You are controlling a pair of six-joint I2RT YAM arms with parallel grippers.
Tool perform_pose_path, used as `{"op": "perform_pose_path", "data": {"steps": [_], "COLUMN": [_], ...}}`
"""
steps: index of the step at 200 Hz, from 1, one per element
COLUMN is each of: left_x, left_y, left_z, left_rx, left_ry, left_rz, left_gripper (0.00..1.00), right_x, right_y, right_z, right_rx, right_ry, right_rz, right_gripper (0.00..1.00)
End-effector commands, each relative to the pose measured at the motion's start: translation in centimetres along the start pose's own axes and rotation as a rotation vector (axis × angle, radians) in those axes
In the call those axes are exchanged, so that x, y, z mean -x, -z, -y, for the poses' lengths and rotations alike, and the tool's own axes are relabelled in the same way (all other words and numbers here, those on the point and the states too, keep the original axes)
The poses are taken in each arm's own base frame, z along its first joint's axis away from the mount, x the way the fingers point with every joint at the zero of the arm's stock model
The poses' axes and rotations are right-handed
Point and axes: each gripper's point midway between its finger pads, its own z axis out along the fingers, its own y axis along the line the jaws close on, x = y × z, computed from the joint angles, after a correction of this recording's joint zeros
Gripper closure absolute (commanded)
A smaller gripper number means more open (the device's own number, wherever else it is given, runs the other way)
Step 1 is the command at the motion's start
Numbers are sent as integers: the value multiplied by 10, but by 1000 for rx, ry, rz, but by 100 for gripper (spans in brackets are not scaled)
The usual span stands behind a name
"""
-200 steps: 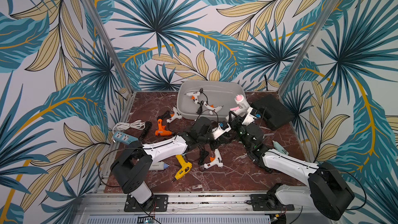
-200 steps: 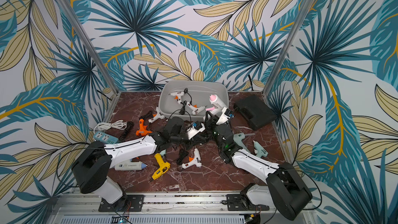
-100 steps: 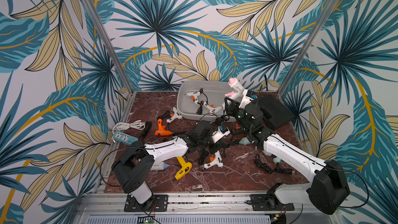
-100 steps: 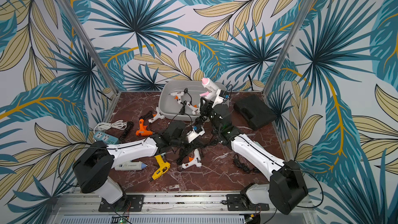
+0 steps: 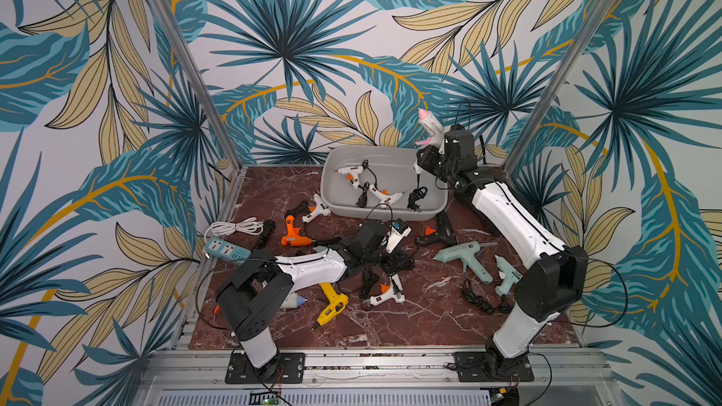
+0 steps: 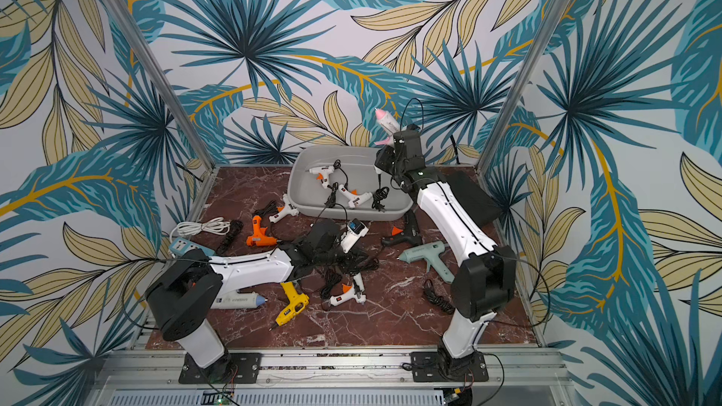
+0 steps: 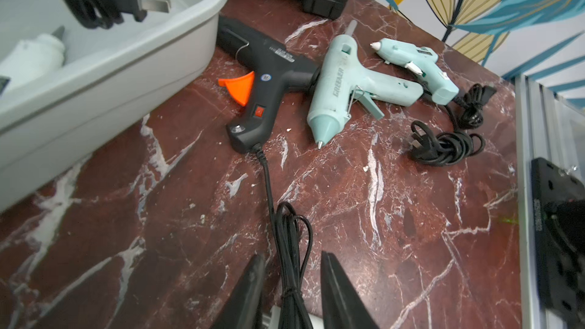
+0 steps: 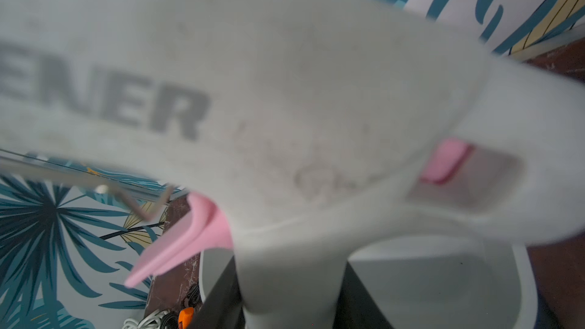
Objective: Put the hot melt glue gun into the storage box
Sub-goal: Place the hot melt adhesive gun in the storage box.
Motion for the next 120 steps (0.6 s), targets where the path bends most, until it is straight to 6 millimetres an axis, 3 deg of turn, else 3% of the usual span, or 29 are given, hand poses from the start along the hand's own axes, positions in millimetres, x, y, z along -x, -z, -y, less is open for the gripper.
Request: {"op": "perform_pose_path", "data": {"steps": [1,58,81,120], "left_x": [10,28,35,45], "left_y": [2,24,39,64], "left_z": [-11,-35,-50,-67], "left_rx": [55,180,228,280], "left_ry": [40,110,175,264], "left_rz": [45,116,157,220], "left_gripper": [59,40,34,15], "right_x": [-5,-40,-60,-90], "right_y": [-14,-83,-100,-120], "right_z": [-8,29,46,81], "right_rx": [29,-97,-161,-266], "right_ry": [14,17,34,66], "right_rz": [-76,-265,-338,-418], "right_gripper": [100,100,100,100]}}
